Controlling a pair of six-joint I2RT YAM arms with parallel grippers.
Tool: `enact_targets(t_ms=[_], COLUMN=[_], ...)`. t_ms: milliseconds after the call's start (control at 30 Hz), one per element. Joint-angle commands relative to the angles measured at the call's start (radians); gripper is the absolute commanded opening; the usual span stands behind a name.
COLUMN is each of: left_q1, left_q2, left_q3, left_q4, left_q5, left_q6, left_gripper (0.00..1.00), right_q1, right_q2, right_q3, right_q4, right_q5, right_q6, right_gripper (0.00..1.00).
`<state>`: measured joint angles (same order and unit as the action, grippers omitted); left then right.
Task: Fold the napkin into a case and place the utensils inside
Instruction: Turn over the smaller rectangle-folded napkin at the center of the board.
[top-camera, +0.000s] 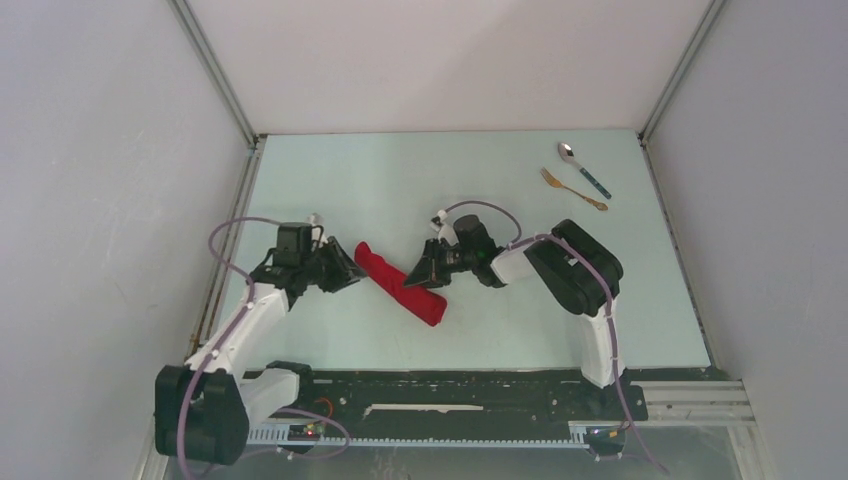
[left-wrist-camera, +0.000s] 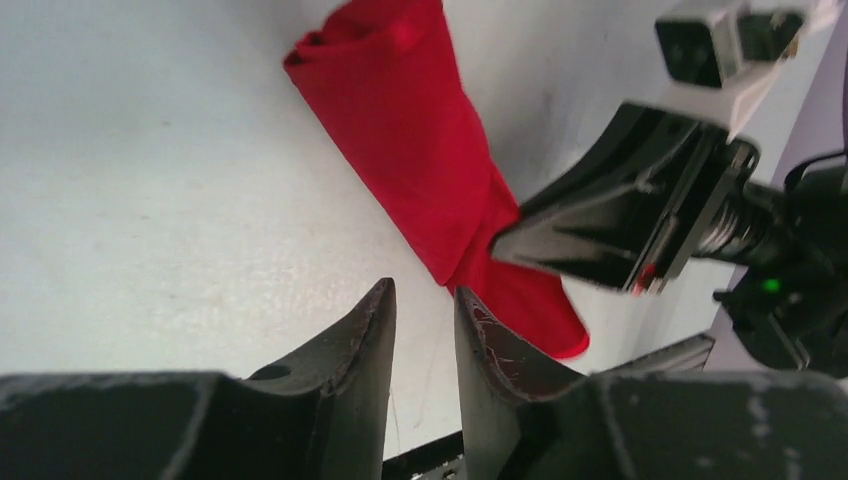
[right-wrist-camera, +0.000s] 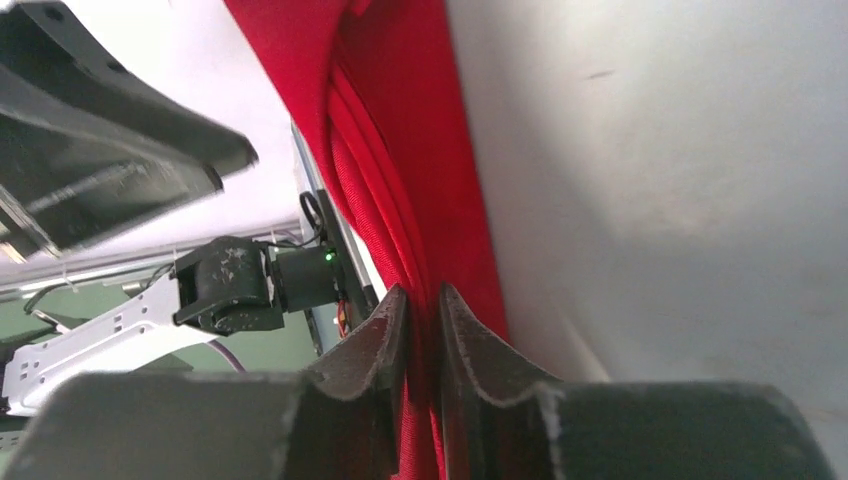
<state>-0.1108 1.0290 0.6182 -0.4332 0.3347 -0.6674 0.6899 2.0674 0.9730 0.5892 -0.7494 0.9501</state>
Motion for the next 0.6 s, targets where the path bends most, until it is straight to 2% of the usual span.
enact_targets(t_ms=[0,100,133,200,267,300,367,467,567], left_q1=[-0.060,-0.078,-0.081,-0.089,-0.090,-0.090,-0.091,-0.092,-0.091], left_q2=[0.076,0.152,0.176,0.214,0.253,0.276,0.342,0.481,0.575], left_q3=[0.047,0.090,0.107,0.136,0.150,0.155,0.167,0.211,0.257], left_q4=[0.109,0.139,0.147,0.169,0.211,0.242,0.305,0.374,0.387], left_q5=[0.050,0.071,0.078,0.088,0.118,0.137,0.167,0.187,0.148], left_q6=[-0.032,-0.041,-0.043,-0.050,-0.072,-0.087,-0.124,-0.155,-0.149], left_gripper=[0.35,0.35,0.35,0.35,0.35,0.35,0.35,0.32,0.29], right_q1=[-0.089,-0.159,-0.184,-0.240,-0.260,-0.252,-0.209,-0.121,-0.009], right_q2=[0.015,0.027,0.023,-0.044,-0.168,-0.226,-0.316,-0.390,-0.412], right_q3=[-0.006,0.010,0.022,0.023,0.045,0.070,0.099,0.099,0.069], right_q4=[-0.007,-0.076,-0.121,-0.224,-0.433,-0.618,-0.757,-0.812,-0.708], right_q5=[-0.076,-0.100,-0.108,-0.096,0.036,0.119,0.240,0.243,0.174], right_q6=[-0.014,-0.073,-0.111,-0.195,-0.341,-0.448,-0.520,-0.512,-0.418], right_gripper=[0.32,0.39,0.49,0.55,0.59,0.60,0.62,0.62,0.62])
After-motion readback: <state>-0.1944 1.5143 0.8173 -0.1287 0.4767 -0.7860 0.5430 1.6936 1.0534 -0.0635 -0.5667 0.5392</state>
